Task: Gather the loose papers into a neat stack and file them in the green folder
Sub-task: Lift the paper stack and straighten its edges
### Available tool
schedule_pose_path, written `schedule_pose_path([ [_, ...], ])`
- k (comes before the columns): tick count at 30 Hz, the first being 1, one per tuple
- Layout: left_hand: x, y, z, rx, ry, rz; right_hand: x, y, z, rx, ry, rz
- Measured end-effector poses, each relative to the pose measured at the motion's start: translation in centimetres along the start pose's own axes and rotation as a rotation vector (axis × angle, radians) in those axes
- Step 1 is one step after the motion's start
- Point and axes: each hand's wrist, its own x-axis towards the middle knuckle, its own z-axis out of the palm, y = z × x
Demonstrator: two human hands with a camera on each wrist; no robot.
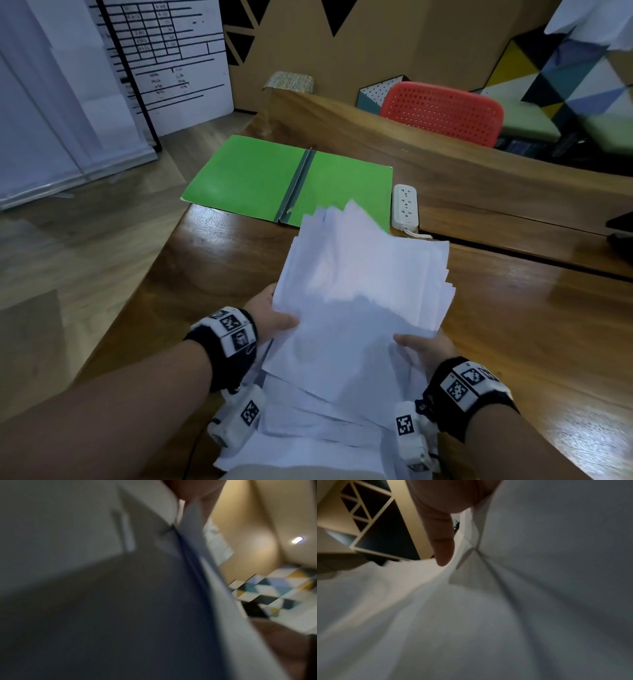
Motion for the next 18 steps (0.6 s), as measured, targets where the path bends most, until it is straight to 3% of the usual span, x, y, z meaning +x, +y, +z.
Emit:
schedule_pose_path([
  [3, -1.0, 0.9, -1.9, -0.365, -0.192, 0.099, -1.1, -0.6, -1.7, 0.081, -0.092, 0.066],
  [6, -1.7, 2.1, -2.0, -0.315, -0.24, 0.115, -2.4, -2.0, -1.8, 0.189, -0.255, 0.134],
  [11, -1.9, 4.8, 0.4, -0.119, 0.079, 0.034, -3.0, -5.6, 1.3, -0.096, -0.14, -0.068],
  [13, -1.8, 6.4, 0.4, -0.214, 0.147, 0.146, -3.7, -7.5, 1.3, -0.133, -0.052, -0.069],
  [16, -2.4, 9.8, -0.5, -0.476, 0.238, 0.351, -5.3, -10.6, 0.0, -0.056, 0.052, -0.191],
  [18, -2.7, 11.9, -1.7, -0.551, 0.216, 0.394, -7.2, -12.8, -0.6, -0.041, 0.086, -0.269],
])
